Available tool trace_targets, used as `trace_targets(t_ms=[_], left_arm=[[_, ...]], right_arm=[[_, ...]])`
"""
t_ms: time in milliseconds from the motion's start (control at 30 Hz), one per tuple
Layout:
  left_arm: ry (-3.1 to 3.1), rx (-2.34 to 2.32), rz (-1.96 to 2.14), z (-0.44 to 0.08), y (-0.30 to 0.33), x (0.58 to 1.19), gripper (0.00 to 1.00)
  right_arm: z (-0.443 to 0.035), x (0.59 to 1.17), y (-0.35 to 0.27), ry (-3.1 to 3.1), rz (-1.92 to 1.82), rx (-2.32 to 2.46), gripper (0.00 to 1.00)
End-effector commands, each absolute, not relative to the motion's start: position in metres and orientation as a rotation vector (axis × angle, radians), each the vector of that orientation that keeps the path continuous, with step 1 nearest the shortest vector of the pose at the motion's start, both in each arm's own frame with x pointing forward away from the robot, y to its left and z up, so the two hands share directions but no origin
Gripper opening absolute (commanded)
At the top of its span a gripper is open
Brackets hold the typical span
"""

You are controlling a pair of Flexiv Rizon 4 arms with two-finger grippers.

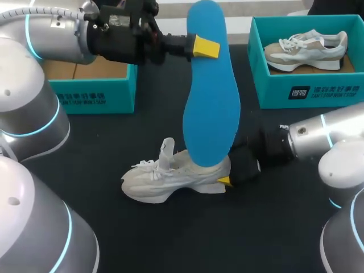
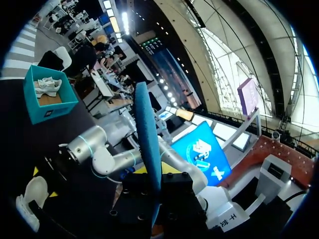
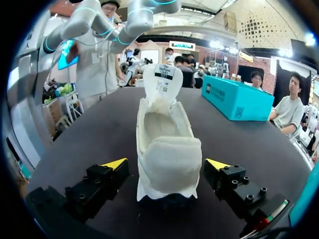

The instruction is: Take the shoe out of the shoebox, open the shoe tongue, remove and reinsert the insole, then place the shoe into the shoebox

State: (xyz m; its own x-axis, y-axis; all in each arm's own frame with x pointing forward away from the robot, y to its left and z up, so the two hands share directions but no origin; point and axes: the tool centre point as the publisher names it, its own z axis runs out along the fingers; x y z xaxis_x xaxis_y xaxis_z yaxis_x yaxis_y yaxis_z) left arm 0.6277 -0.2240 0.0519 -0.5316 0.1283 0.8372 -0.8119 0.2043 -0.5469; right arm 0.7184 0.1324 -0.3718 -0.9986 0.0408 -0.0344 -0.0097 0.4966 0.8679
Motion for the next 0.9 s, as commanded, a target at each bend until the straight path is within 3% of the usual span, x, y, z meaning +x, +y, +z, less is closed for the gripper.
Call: trace_targets(t_ms=[33,500,900], left_arm=[[-1.663,0.654,1.448,0.051,-0.225,0.628,0.00],[-1.663,0.654,1.448,0.051,-0.225,0.628,0.00],[-1.663,0.654,1.448,0.051,-0.225,0.628,0.00]], right_arm=[[-0.340,0.715,0.127,2.866,1.247,0.068,1.00],[-0.295,0.710,0.146,3.064,0.598,0.116,1.00],[-0.295,0.712,0.148,3.108,0.521,0.131,1.00]])
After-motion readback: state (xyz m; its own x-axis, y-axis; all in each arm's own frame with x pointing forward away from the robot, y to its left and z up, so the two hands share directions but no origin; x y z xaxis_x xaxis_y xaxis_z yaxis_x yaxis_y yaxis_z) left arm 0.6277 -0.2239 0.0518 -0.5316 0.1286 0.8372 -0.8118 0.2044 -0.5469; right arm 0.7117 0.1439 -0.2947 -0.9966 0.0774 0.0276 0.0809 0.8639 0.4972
